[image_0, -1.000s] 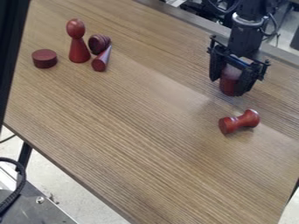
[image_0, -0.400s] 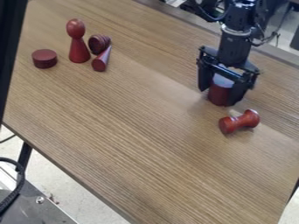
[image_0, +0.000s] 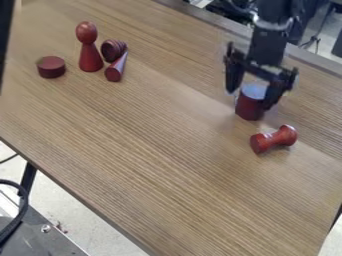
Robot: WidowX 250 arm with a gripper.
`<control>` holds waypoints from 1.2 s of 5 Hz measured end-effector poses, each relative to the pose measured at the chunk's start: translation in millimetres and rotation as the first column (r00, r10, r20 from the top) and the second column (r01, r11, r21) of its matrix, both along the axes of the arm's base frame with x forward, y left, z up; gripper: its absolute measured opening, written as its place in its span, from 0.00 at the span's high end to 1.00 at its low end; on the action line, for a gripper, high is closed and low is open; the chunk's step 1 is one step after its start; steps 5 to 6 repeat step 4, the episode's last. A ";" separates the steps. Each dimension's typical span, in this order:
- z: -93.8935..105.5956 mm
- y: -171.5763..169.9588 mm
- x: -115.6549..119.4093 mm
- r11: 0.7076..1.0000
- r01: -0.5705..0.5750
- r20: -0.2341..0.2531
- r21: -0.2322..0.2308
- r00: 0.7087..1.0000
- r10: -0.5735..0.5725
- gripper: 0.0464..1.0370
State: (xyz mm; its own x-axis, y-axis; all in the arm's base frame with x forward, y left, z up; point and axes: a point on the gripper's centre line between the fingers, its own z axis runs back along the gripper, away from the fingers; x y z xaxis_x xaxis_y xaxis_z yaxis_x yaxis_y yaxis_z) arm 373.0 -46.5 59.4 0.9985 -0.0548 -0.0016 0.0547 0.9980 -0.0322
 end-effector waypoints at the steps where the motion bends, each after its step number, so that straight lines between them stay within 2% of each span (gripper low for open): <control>1: 21.9 4.4 3.6 1.000 -0.020 0.065 0.018 0.998 0.019 0.04; 2: 34.9 11.4 -1.2 0.999 -0.045 0.079 0.020 0.996 0.043 0.04; 3: 31.7 22.4 -9.6 0.996 -0.087 0.042 0.022 0.995 0.086 0.04; 4: 33.2 29.7 -12.8 0.997 -0.079 0.014 -0.002 0.997 0.079 0.04; 6: 33.2 29.7 -12.8 0.997 -0.079 0.014 -0.002 0.997 0.079 0.04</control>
